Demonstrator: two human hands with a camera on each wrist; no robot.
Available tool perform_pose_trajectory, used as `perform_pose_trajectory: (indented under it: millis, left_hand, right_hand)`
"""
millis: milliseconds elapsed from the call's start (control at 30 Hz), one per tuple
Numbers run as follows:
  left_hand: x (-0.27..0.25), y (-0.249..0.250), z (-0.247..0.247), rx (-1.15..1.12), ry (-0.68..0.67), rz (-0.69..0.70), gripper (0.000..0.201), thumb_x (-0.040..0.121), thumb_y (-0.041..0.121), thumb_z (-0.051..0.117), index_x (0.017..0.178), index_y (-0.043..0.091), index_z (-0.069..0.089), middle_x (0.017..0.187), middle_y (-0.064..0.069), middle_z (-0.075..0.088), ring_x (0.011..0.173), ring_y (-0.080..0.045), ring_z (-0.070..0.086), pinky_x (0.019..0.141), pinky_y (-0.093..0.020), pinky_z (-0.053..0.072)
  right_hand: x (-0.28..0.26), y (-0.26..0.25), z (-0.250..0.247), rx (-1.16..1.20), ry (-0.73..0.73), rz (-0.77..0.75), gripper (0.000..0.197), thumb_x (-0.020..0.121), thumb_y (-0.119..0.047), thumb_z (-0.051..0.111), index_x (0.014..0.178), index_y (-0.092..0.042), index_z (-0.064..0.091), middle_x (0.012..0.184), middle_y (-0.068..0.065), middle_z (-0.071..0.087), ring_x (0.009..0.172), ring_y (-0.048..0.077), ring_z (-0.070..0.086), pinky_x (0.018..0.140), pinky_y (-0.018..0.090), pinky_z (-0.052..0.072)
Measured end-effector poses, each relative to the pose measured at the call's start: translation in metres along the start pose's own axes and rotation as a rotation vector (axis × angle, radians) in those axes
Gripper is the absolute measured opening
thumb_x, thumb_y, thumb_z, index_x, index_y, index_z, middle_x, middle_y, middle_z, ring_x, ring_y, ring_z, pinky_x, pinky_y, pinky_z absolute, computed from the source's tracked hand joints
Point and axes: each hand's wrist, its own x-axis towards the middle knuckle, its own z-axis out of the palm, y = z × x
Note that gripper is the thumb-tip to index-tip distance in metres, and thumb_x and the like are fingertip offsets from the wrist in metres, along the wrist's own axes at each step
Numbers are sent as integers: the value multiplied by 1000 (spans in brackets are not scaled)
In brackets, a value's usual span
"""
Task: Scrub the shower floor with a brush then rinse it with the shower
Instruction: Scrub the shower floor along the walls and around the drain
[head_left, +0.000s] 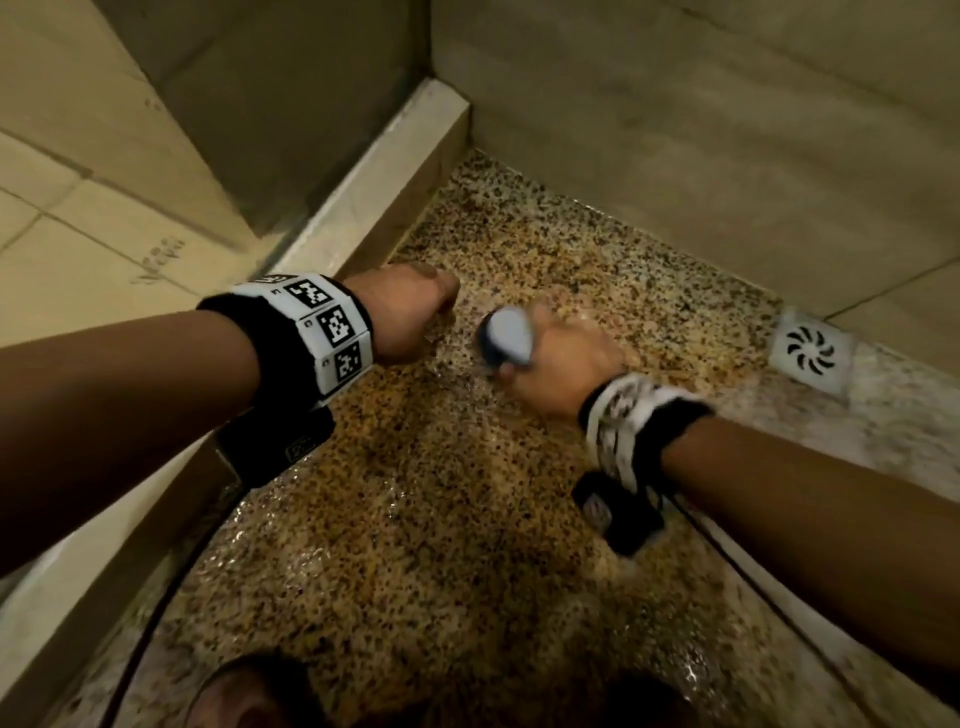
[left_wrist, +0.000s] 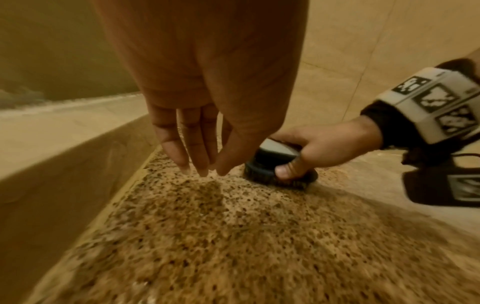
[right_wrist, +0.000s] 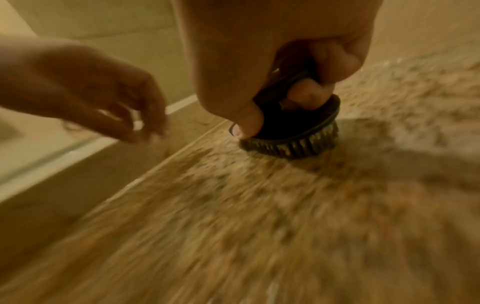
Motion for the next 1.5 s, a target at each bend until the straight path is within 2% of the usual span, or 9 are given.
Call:
perform_pose_trajectory:
  millis: [100,267,400,600,767,1033,1167,1333,1500]
  left_hand:
    - [8,8,-5,19,14,9,33,83,9,57,114,13,48,115,-12,54,101,-29,55,73,-30,39]
    - [10,21,-5,24,8,25,31,83,12,55,112,8,47,115,-16,53,103,-32,54,84,-37,47]
    - [11,20,-8,36,2,42,28,82,11,56,109,12,48,112,-12,53,97,-28,54,80,-37,47]
    - [5,24,-8,59,-21,18,28,82,9,56,109,10,49,112,-13,57,99,-30,55,74,-31,42]
    - [13,41,-12,71,-58,52,29,83,11,58,110,14,46,111,-12,58,98,-29,56,76,-34,46]
    - [19,57,-8,138,-31,64,27,86,15,54,111,13,44,108,-13,58,92,-31,58,69,-35,45]
    - [28,41,-28,125,188,-168,40,87,22,58,117,0,44,109,-24,60,99,-39,61,70,-37,44]
    - [41,17,-35,17,255,-327,40,86,19,58,116,-5,46,110,-32,57,100,-46,58,72,-41,45]
    - [43,0,-27,6,202,-322,39,86,28,62,108,-4,56,104,-30,60,95,-43,60,74,-40,48]
  right_hand:
    - [-42,-8,25,-7,-201,-285,57,86,-40,62,131,-26,30,90,-5,58,70,14,53,57,22,41]
    - [-1,22,0,-32,34,96,54,85,-49,59,126,-27,31,94,-2,57,83,24,59,66,29,46]
    - [-73,-2,26,-55,-230,-323,62,83,-40,63,132,-26,27,107,2,60,84,22,60,67,28,47]
    - [-16,37,6,-61,39,137,56,86,-49,57,128,-29,26,90,-3,55,75,23,57,65,31,49]
    - [-54,17,23,-43,-134,-139,51,85,-45,59,126,-28,32,91,-4,59,70,19,56,54,23,37]
    - [-33,25,8,100,73,162,70,89,-45,56,142,-27,14,90,-1,58,73,20,54,71,31,48]
    - [-29,-32,43,299,68,8,80,91,-45,56,149,-39,0,88,10,64,70,27,61,63,31,54]
    - [-7,-73,48,318,5,-77,69,87,-41,59,144,-29,24,111,17,63,97,38,61,83,45,54]
    - [3,-13,22,520,63,176,77,84,-29,65,146,-40,21,87,-1,61,69,19,65,54,25,56]
